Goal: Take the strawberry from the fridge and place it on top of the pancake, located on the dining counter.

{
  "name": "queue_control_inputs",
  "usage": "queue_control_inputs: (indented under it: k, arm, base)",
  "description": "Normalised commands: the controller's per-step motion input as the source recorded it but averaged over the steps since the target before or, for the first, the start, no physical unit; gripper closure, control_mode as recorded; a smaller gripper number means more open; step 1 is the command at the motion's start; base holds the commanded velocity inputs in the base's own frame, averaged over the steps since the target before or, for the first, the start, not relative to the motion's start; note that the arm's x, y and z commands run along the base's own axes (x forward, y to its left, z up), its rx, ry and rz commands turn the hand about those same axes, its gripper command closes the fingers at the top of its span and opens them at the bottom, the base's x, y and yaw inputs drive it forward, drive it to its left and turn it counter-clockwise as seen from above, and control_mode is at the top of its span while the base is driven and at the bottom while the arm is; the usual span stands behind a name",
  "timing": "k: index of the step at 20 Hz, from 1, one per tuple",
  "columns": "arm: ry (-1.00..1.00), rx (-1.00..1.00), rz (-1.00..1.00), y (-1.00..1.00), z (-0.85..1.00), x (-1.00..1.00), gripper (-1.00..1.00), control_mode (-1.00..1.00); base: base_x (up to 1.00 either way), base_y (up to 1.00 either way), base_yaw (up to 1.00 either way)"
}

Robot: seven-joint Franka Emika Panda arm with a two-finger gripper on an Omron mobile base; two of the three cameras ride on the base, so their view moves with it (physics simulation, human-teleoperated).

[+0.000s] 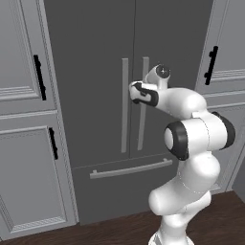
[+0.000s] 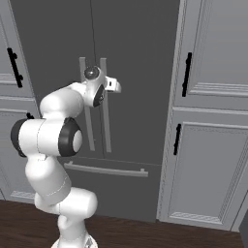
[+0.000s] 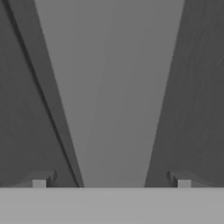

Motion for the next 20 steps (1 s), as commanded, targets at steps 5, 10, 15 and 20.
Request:
queue_control_inputs:
  k: [5,10,15,20]
  arm:
    - [-0.04,0.0,0.0,0.0,-0.13,0.54,1.0,-1.0]
    - [0.03,0.0,0.0,0.0,-0.1,0.52,1.0,-1.0]
    - [0.09,0.01,0.0,-0.13,-0.03,-0.41,1.0,-1.0]
    - [-0.01,0.09,0.0,-0.69,0.0,-1.0,1.0,-1.0]
  base:
    - [0.0,0.0,0.0]
    - [0.0,0.0,0.0]
    - [0.0,0.0,0.0]
    - [0.0,0.0,0.0]
